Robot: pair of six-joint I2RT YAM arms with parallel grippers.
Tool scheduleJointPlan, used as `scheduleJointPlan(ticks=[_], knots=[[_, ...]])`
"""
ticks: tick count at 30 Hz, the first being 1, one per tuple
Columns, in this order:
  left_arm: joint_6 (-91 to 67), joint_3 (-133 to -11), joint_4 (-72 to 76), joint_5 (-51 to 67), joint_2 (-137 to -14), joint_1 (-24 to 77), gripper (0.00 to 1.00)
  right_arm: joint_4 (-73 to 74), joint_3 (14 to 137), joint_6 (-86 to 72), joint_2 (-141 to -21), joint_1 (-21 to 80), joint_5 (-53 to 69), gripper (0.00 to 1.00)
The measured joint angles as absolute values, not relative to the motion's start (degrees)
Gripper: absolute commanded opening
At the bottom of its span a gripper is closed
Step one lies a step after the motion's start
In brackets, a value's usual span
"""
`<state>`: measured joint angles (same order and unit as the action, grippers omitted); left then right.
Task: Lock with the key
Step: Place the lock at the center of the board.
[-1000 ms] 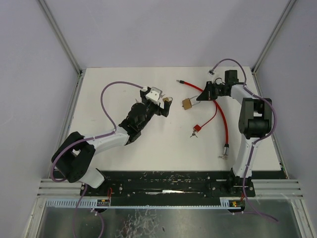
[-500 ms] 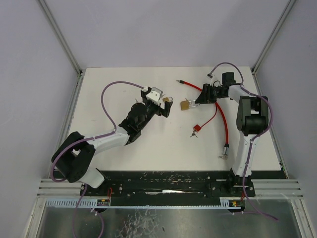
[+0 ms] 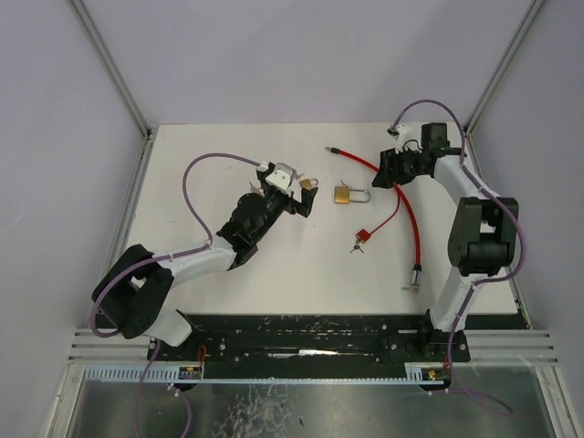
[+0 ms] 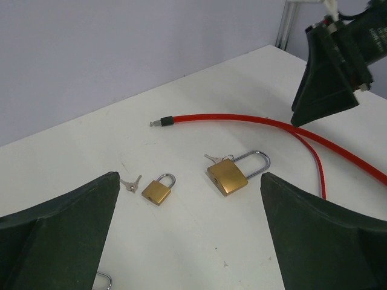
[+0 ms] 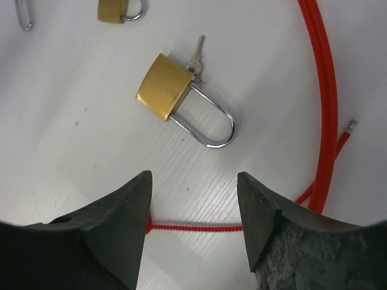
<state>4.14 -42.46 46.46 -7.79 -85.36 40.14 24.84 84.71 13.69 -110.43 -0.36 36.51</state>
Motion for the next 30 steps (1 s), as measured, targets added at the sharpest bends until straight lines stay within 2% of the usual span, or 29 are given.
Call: scheduleJointPlan(ticks=[4,9,13,15,17,22,30], knots=[[3.55,-40.34,48.36,-7.79,-83.74,40.14,1.00,24.88,78.11,18.90,-99.68,-0.36,37.19,0.65],[2.11,-37.23,51.64,-6.70,-82.00,40.12,1.00,22.37,66.30,25.93,-80.36,-0.56,41.12,0.85],[0.32,-36.86,52.93,-3.57,-81.73,39.97,1.00,14.98,54.74,28.47,-65.65,-5.28,50.76,0.99],[-0.67,-36.82,53.21,-1.93,-81.65,39.70,1.00,9.13,48.82,26.79,-61.14,-10.26,55.94,0.99],[-2.17,-36.82,53.19,0.97,-81.56,39.27,1.00,4.27,44.16,24.91,-59.72,-13.76,60.49,0.99],[-8.73,-37.52,53.10,10.46,-82.61,36.23,1.00,0.54,41.50,22.48,-61.04,-15.31,66.76,0.99],[-17.17,-38.33,53.19,18.90,-84.60,34.00,1.00,2.00,41.50,24.93,-61.17,-18.02,69.76,1.00]])
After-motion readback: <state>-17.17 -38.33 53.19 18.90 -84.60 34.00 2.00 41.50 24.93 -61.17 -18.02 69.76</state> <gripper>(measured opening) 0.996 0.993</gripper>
